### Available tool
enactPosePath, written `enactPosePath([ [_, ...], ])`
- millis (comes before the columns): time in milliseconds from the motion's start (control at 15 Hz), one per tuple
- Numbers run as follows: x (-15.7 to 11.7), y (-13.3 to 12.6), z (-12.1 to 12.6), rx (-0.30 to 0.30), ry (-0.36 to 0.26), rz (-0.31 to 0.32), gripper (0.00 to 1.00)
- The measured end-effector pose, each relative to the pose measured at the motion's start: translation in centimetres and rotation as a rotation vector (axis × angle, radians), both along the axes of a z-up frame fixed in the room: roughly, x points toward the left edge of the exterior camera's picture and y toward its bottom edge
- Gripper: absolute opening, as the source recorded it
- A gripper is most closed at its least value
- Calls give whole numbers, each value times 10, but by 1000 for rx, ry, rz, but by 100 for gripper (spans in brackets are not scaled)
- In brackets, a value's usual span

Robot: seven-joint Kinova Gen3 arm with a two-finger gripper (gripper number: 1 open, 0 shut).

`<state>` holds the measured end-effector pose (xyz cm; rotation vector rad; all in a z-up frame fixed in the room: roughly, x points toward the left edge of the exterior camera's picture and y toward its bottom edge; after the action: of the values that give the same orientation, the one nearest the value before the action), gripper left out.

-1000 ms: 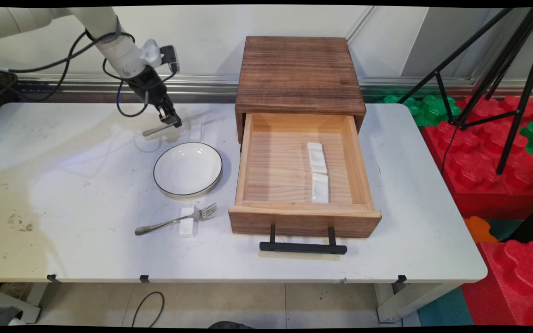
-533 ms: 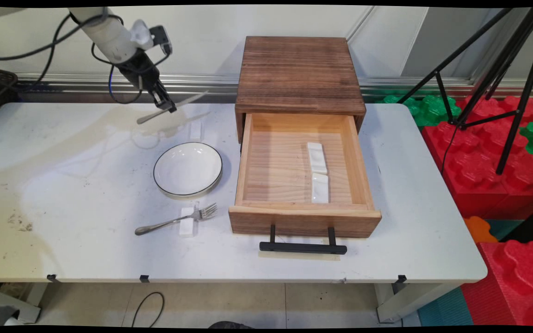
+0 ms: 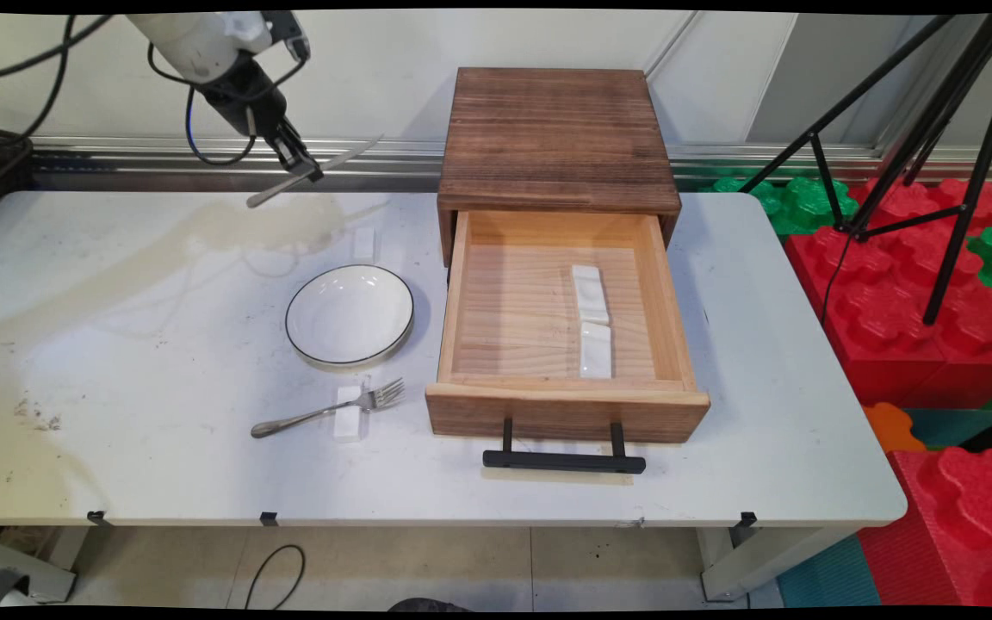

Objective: Place the picked object into the drawer

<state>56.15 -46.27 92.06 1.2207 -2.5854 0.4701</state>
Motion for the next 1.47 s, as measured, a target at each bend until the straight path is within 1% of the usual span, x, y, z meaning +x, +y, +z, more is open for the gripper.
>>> enactPosePath([
  [333,-19,16,25,-24,1,14,0],
  [800,-67,45,57,-56,-4,7,0],
  [1067,-97,56,67,-59,-4,-20,0],
  [1467,-149,67,75,-63,-12,-92,0],
])
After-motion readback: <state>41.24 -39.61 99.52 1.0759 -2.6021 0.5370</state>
